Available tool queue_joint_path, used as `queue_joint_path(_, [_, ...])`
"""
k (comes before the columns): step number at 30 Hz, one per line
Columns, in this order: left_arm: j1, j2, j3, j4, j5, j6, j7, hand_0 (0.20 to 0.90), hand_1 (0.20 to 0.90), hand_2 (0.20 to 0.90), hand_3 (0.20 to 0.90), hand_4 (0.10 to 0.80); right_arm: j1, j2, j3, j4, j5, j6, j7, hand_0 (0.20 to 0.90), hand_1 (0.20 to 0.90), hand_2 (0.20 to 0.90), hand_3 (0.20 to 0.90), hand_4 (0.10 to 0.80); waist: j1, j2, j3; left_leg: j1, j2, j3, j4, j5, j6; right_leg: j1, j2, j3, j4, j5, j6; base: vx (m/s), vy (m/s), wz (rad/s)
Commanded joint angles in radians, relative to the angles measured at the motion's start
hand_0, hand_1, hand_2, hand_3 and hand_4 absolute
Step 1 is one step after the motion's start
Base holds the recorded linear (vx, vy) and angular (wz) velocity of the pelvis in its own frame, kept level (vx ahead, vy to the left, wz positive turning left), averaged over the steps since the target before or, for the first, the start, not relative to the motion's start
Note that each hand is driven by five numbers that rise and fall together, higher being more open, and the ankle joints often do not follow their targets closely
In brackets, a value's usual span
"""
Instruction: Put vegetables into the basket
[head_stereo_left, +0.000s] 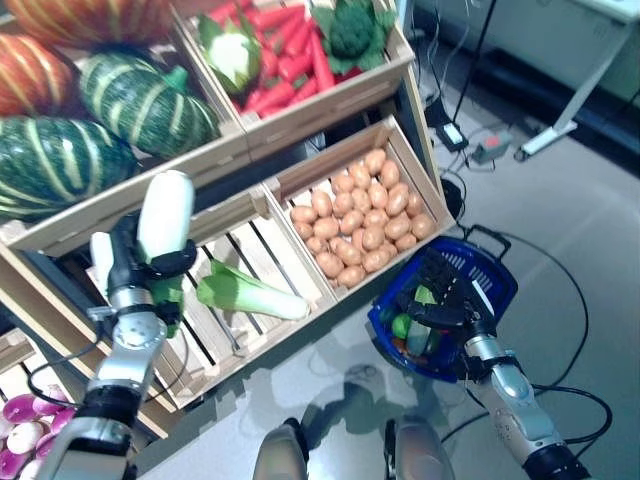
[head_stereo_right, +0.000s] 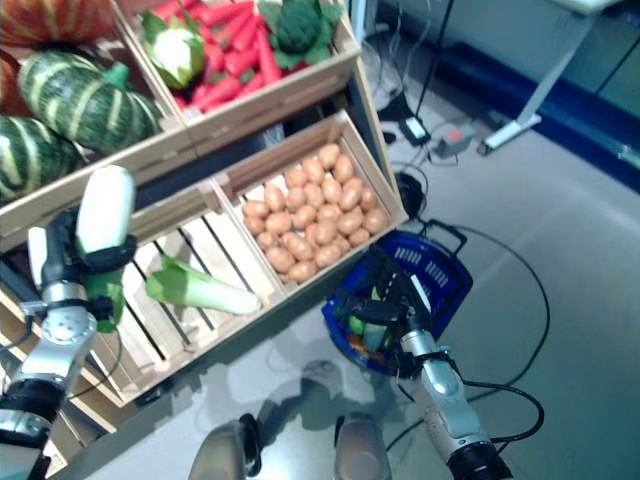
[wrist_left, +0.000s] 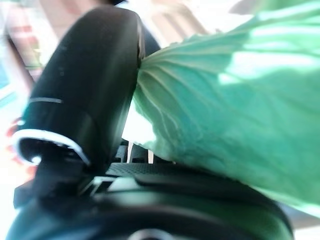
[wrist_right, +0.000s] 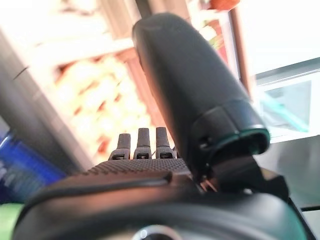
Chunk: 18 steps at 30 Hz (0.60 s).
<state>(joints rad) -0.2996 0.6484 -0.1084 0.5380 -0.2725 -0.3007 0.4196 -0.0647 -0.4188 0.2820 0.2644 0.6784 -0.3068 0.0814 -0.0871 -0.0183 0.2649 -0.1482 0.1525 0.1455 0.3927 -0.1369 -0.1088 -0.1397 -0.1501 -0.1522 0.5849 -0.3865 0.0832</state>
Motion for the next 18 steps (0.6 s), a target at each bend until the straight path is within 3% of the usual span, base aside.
queue_joint_path(1, [-0.012,-0.004,0.036,-0.120,-0.036,-0.235,-0.054,0.300,0.300,0.300,0.300,0.400,-0.034,0.011,-0.008,-0.078,0.081,-0.134,0.153,0.900,0.900,0.900,0.900,0.800,-0.004,0.028,-0.165,0.138,-0.072,0.052,-0.127,-0.023,0.096,0.106,0.036,0.001,-0.255,0.175,-0.045,0.006,-0.051,0.10])
queue_joint_path(8, [0.049,-0.134,-0.010,-0.248,-0.001,-0.278,-0.127,0.300,0.300,0.300,0.300,0.400,-0.039,0.050,-0.035,-0.126,0.227,-0.072,0.279,0.900,0.900,0.900,0.900,0.800,0.009,0.019,-0.220,0.229,-0.082,0.054,-0.343,0.074,0.080,0.196,0.067,-0.012,-0.470,0.280,-0.022,0.015,-0.062,-0.07])
queue_joint_path(13, [0.050,-0.178,-0.055,-0.346,0.053,-0.275,-0.177,0.300,0.300,0.300,0.300,0.400,-0.062,0.091,-0.045,-0.183,0.302,-0.012,0.329,0.900,0.900,0.900,0.900,0.800,0.025,0.009,-0.244,0.263,-0.085,0.044,-0.463,0.119,0.074,0.237,0.079,-0.032,-0.589,0.340,-0.011,0.011,-0.068,-0.08])
queue_joint_path(18, [0.041,-0.193,-0.113,-0.424,0.094,-0.241,-0.238,0.300,0.300,0.300,0.300,0.400,-0.116,0.108,-0.051,-0.224,0.320,0.003,0.311,0.900,0.900,0.900,0.900,0.800,0.034,0.002,-0.258,0.271,-0.087,0.054,-0.480,0.116,0.078,0.250,0.088,-0.034,-0.640,0.370,-0.006,0.016,-0.047,-0.03])
